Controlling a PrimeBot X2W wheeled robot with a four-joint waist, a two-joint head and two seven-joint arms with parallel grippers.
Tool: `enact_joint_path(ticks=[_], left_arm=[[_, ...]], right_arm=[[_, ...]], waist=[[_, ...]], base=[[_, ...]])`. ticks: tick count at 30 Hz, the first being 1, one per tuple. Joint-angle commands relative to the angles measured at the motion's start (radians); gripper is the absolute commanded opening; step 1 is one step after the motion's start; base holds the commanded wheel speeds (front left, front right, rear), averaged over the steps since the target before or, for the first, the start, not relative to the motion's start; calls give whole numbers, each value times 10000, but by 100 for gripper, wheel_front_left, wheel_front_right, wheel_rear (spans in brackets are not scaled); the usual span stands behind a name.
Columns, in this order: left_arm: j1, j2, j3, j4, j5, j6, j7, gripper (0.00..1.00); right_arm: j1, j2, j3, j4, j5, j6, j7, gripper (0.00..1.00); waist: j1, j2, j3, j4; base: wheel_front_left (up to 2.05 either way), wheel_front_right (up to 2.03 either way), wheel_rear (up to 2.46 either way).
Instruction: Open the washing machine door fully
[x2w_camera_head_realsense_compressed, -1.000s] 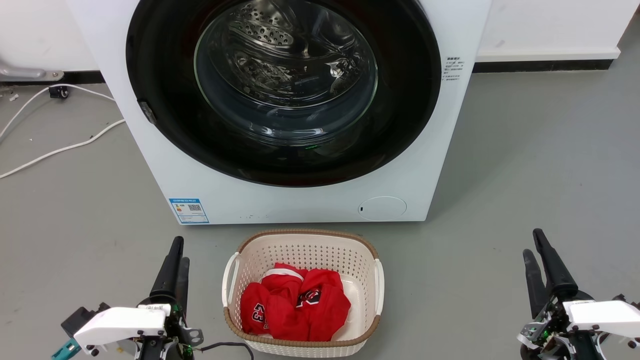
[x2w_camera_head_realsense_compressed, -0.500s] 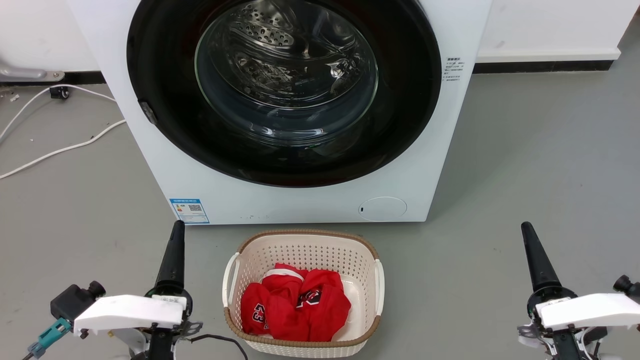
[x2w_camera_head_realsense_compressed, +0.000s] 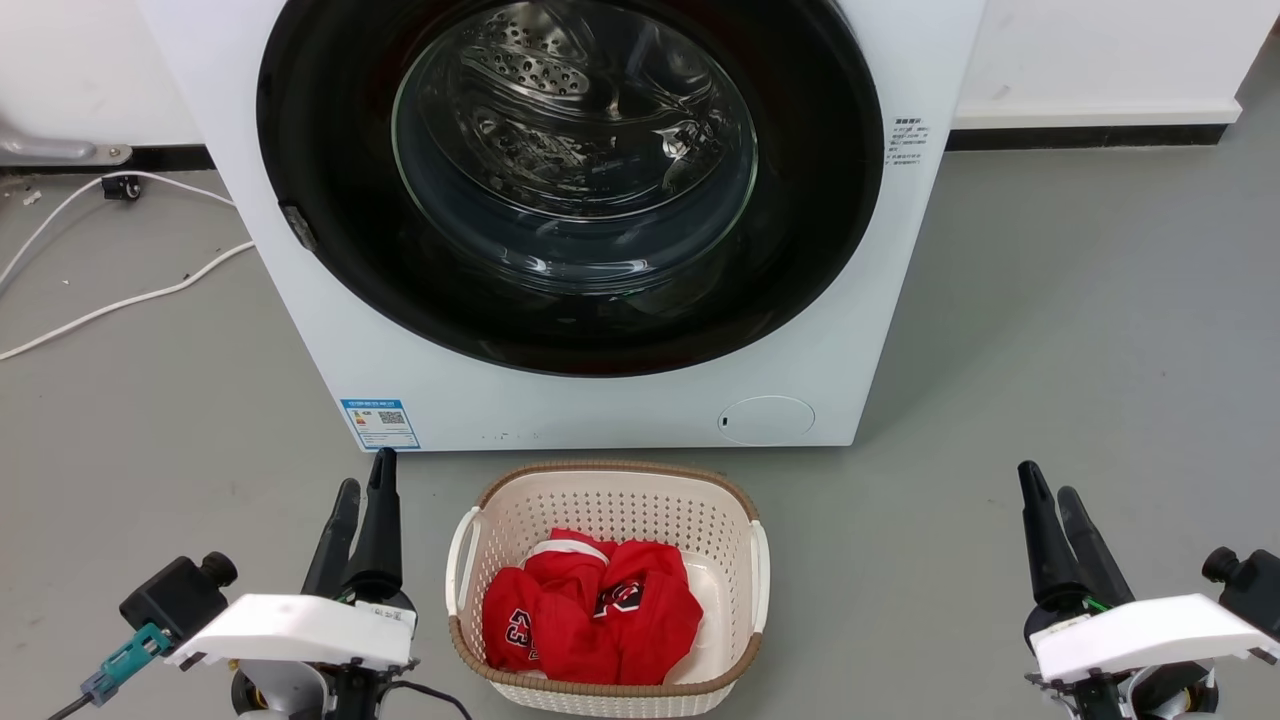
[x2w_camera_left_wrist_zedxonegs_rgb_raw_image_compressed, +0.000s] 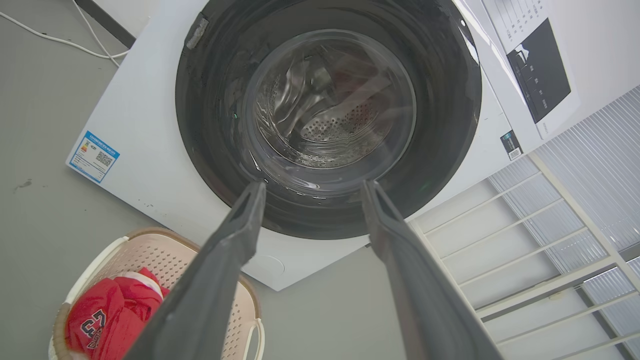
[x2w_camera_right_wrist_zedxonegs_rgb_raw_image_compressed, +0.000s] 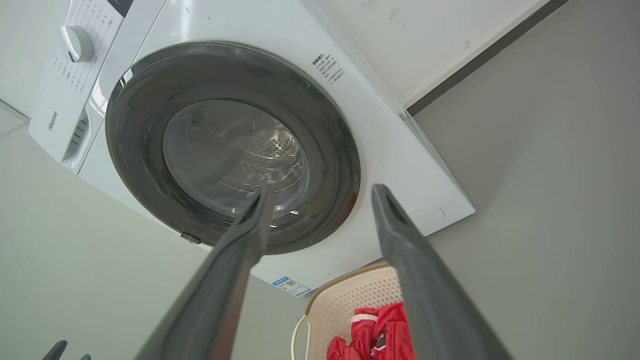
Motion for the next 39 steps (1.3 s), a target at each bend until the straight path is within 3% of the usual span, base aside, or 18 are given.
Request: enact_joint_path(ticks=[1, 14, 39], left_arm=[[-1, 52, -33, -167, 427, -54, -112, 100], [109, 24, -51, -269, 2365, 38, -526, 100], [282, -2, -323, -324, 5195, 153, -1187, 100]], right_arm=[[-61, -12, 39, -85, -439, 16, -112, 100], [-11, -3, 208, -185, -2424, 17, -474, 100], [194, 13, 418, -410, -5159, 20, -714, 100]], waist=[[0, 0, -6, 4], [0, 0, -32, 23], [0, 0, -30, 79]], base=[[0, 0, 0], [0, 0, 0], [0, 0, 0]])
